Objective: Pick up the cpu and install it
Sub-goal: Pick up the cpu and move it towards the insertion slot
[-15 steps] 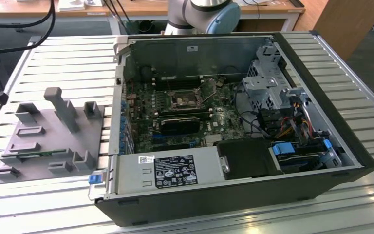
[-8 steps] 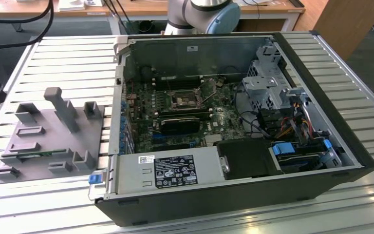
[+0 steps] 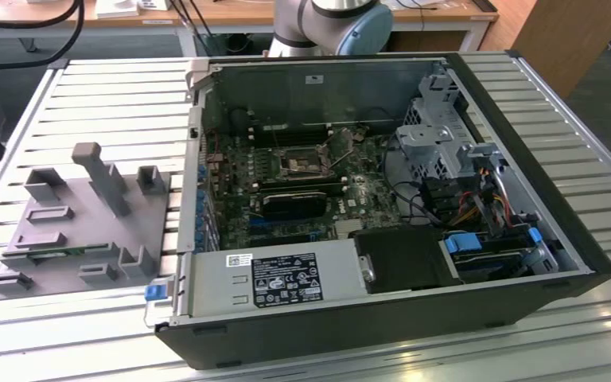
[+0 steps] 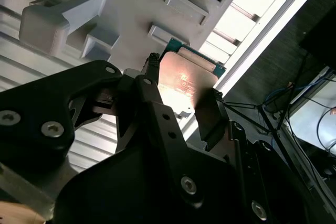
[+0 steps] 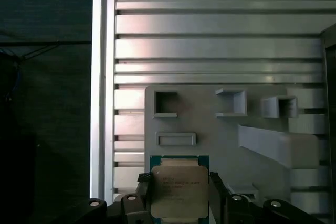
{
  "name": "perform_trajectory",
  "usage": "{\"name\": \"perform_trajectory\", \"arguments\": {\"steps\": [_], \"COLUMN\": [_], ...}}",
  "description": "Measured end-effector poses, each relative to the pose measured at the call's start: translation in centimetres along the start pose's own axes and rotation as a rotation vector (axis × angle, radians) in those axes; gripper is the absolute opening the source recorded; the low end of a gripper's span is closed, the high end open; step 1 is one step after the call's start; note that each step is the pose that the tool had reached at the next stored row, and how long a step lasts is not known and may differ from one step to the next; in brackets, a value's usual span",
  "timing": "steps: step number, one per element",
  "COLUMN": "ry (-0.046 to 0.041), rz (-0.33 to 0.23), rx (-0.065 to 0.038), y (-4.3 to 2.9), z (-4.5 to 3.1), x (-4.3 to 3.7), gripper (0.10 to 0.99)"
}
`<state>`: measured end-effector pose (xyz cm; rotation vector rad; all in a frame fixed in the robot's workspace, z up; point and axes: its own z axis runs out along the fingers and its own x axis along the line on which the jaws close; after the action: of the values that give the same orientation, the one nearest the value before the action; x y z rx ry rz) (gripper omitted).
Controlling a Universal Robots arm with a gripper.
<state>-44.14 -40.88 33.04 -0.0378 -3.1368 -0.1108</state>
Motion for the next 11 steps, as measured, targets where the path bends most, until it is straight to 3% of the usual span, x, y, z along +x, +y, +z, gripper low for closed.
{"name": "perform_trajectory", "arguments": {"steps": [11], "ry": [-0.0001], "rz": [0.0], "rx": [0.002], "y": [0.2], "z": [-1.21], "x": [0.01], "gripper": [0.525]}}
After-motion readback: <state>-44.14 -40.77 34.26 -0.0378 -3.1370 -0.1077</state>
